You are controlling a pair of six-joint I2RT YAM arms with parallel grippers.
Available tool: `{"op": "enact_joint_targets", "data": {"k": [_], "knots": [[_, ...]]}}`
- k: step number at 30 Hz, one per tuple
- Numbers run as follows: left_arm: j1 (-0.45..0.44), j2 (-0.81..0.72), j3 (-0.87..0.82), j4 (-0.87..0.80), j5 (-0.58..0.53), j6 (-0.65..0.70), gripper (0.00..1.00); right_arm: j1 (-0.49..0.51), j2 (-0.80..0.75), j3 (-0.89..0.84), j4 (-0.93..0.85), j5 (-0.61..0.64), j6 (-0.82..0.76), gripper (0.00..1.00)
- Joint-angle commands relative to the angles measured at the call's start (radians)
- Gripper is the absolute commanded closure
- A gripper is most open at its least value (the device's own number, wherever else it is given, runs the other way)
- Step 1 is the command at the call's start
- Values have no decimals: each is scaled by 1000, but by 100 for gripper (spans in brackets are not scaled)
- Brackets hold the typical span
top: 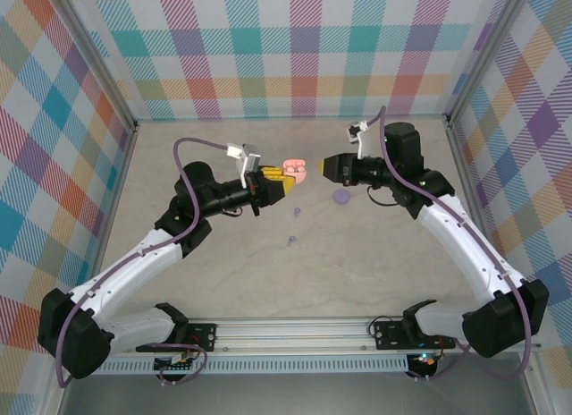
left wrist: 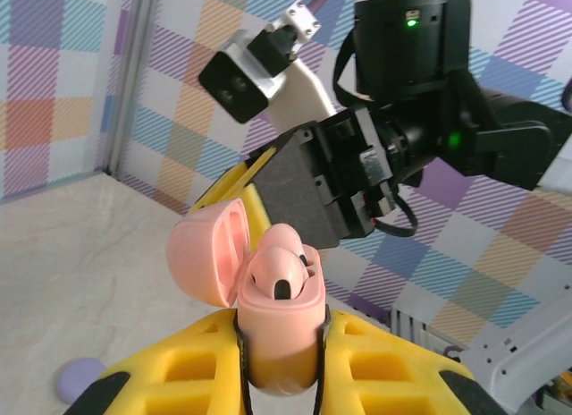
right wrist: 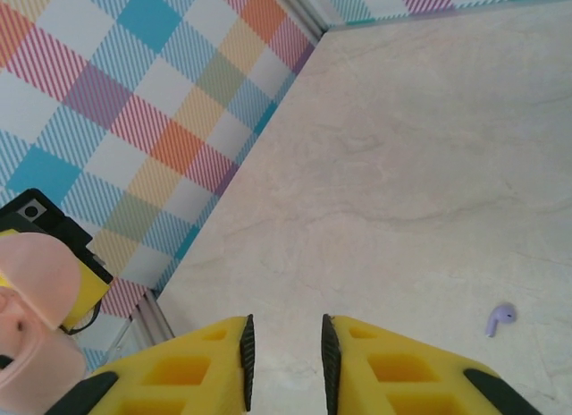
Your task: Insert wireless bluetooth earbuds into charging case
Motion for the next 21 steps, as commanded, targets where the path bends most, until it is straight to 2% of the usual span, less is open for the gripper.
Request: {"op": "enact_joint_targets", "data": {"k": [1,7,21], "knots": [[-10,7,37,75,67,-25,100,-4,3,-17,96,-114,10,75],[-14,13,39,83,85,-29,100,-5,9,-34,176,-185,41,80],[-20,40,48,80,84,-39,100,-5,20,-58,285,-292,103,81]]}}
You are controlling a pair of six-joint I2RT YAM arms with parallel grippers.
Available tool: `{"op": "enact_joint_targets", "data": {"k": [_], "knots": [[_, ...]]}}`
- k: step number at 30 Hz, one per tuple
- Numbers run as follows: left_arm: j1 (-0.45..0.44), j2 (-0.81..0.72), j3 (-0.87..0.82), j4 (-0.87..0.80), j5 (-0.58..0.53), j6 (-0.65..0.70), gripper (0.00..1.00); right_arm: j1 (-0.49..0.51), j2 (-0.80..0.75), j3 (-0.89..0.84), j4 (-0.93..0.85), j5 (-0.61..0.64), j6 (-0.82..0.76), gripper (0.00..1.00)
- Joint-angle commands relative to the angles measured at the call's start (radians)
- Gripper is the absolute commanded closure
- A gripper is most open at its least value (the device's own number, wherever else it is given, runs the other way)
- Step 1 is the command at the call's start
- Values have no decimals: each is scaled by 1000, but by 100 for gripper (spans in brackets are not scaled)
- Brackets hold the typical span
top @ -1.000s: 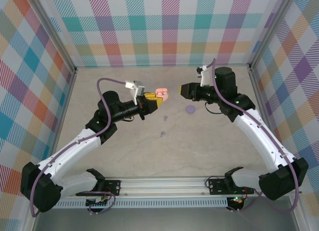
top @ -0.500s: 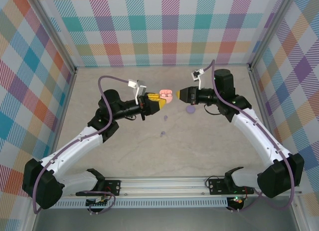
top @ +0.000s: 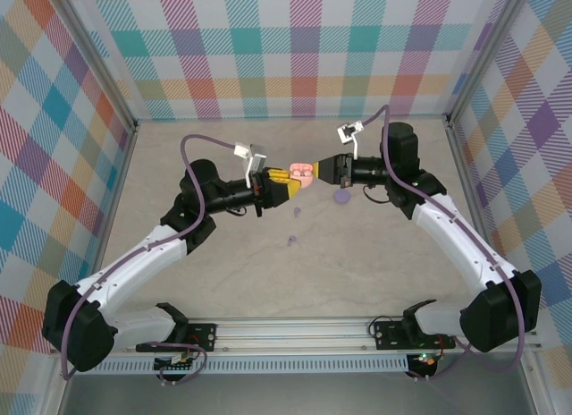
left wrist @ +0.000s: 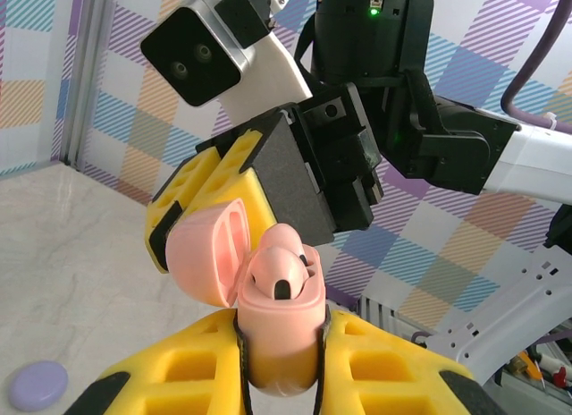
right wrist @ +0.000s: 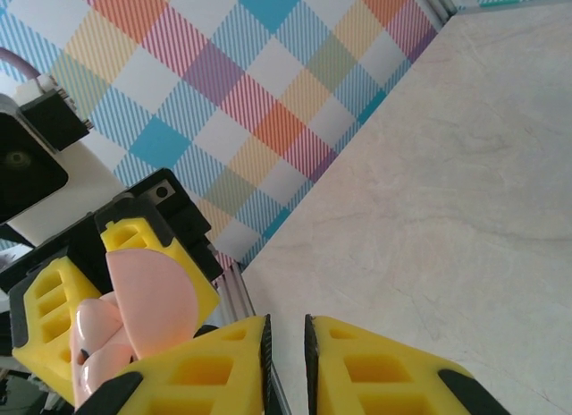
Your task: Insert wireless bluetooth earbuds into charging case
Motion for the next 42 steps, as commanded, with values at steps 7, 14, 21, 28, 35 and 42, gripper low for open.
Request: {"op": "enact_joint_targets", "data": {"k": [7,14,21,28,35,42], "knots": [[-14,29,40,47,16,-31,100,-4,-29,-33,120,-64,30,81],[-13,44,43,42,0,-37,100,-3,-53,-48,133,-69,19,81],[-13,56,45,35,-11,-40,100,-4,-78,-60,140,-63,5,80],[-14,55,48,22,-24,-37,100,-4,-77,-57,110,-48,-11,80],[-13,50,51,-6,-50,-24,100,-4,-81,-44,53,5,-39,77],[-12,37,48,-67,-150,-8,100,-4,-82,10,-159,261,-114,75]]}}
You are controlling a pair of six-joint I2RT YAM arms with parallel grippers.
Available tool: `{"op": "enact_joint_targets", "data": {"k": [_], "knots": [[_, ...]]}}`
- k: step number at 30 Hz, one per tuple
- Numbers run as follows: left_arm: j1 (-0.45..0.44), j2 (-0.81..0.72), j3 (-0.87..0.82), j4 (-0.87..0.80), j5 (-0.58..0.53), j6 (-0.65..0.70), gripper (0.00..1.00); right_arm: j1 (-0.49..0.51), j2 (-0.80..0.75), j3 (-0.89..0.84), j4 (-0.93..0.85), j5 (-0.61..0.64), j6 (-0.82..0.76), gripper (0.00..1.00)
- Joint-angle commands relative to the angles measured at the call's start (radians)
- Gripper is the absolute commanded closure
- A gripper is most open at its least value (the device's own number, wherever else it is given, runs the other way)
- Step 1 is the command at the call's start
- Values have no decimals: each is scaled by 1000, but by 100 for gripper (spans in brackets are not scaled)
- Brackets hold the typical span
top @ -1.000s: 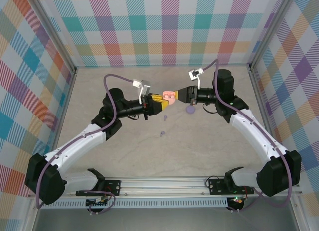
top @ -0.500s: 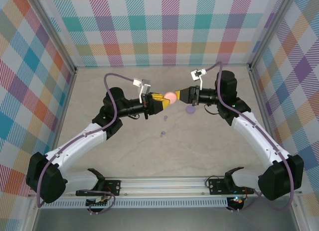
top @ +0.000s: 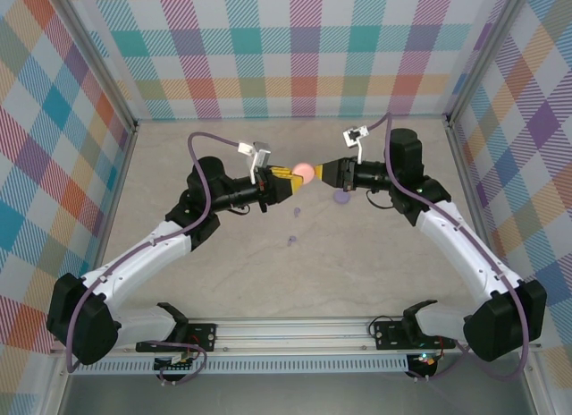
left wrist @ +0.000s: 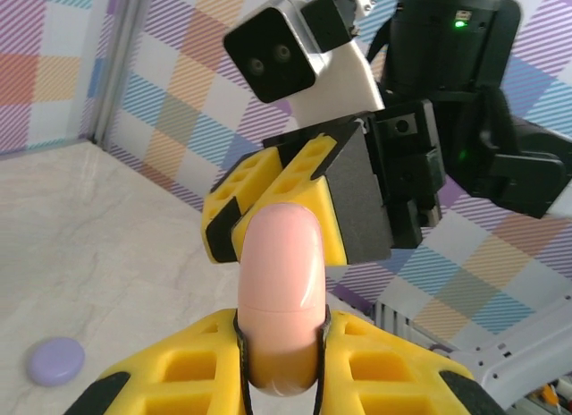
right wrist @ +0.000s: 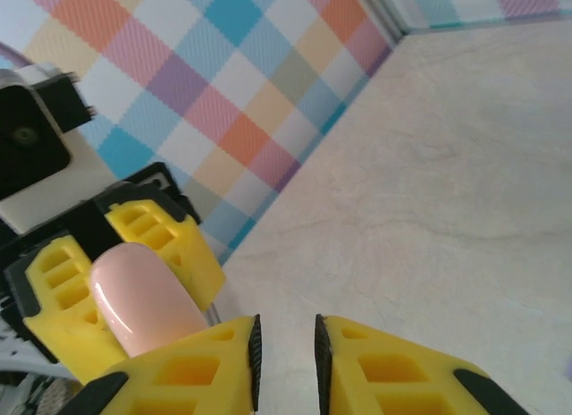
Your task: Insert wireless bluetooth earbuds into charging case
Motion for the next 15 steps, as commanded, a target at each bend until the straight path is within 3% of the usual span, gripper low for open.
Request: {"op": "enact_joint_targets", "data": {"k": [1,6,15], "knots": [[-6,-6,30,-42,-84,19,100,2,-30,51,-122,167,-64,75],[14,18,51,-102,-120,-6,100,1,-16,83,-255,371,-70,74],[130,158,104,-183,-151,-88,100,3,-12,81,-303,410,-84,72]]}}
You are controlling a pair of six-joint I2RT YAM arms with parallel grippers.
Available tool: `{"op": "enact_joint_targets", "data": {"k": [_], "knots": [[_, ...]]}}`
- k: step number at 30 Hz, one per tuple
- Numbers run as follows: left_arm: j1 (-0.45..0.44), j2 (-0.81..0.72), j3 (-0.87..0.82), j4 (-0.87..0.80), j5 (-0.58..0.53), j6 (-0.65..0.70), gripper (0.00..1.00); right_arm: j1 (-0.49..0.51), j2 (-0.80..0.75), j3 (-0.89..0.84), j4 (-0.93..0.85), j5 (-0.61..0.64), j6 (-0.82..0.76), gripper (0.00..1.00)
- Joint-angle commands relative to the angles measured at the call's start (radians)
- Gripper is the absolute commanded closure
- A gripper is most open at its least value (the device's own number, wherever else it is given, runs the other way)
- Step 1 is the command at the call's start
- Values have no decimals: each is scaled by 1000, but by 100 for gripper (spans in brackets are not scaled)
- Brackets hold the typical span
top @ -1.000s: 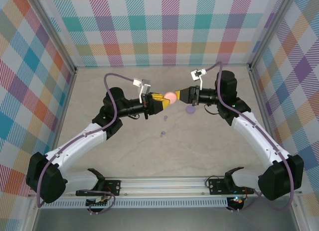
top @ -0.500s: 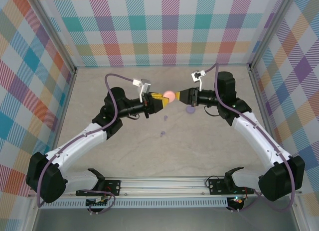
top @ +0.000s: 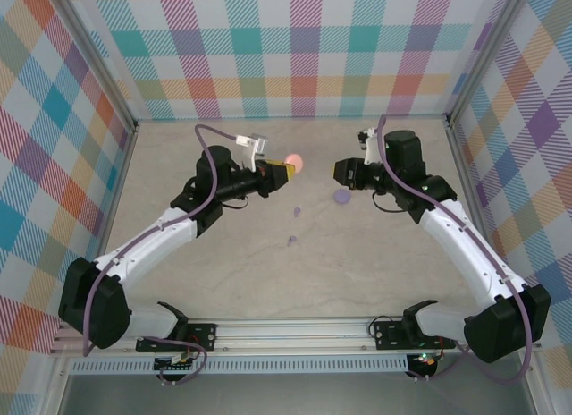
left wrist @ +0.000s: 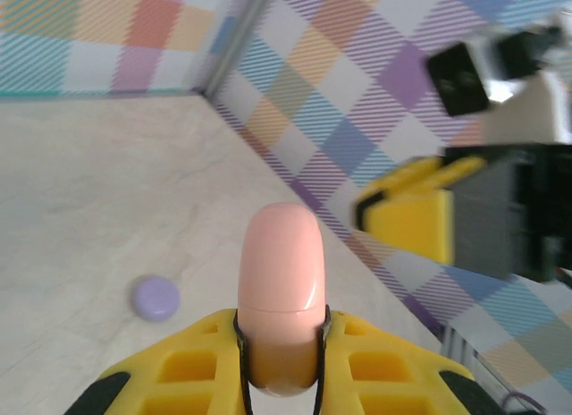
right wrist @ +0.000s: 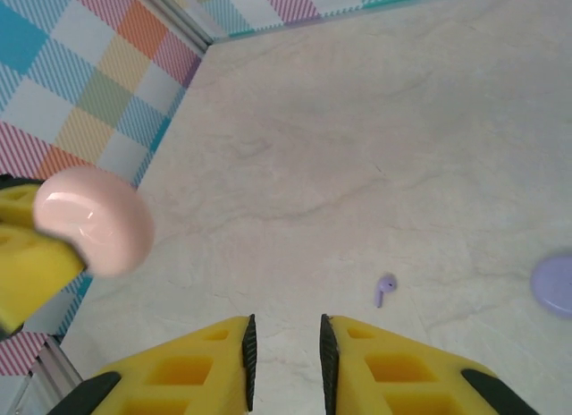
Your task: Insert wireless bluetooth earbuds into charging case
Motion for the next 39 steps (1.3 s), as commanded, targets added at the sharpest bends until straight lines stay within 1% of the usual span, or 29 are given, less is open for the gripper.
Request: {"op": "enact_joint_targets", "data": {"k": [1,5,7,12,20,25,29,39], "knots": [[53,57,40,-40,-19,-51,100,2,-5,27,-43,34,-28,72],[117,157,66,-24,32,-90,100,3,-9,24,-59,34,-34,72],[135,202,86,-31,34,-87,100,1,-13,22,-64,33,-35,72],[177,335,176,-89,77,-72,100,2,-17,22,-76,23,-34,71],[222,547,334,-233,98,-57,100,1,-23,6,-77,27,-31,70],[236,626,383,-259,100,-55,100,2,-29,-1,-80,28,-27,70],[246,693,432,-312,98,-45,99,2,-32,-2,-81,29,-25,70],[256,791,479,-358,87,-28,97,1,-33,-8,-89,33,-27,70]]}}
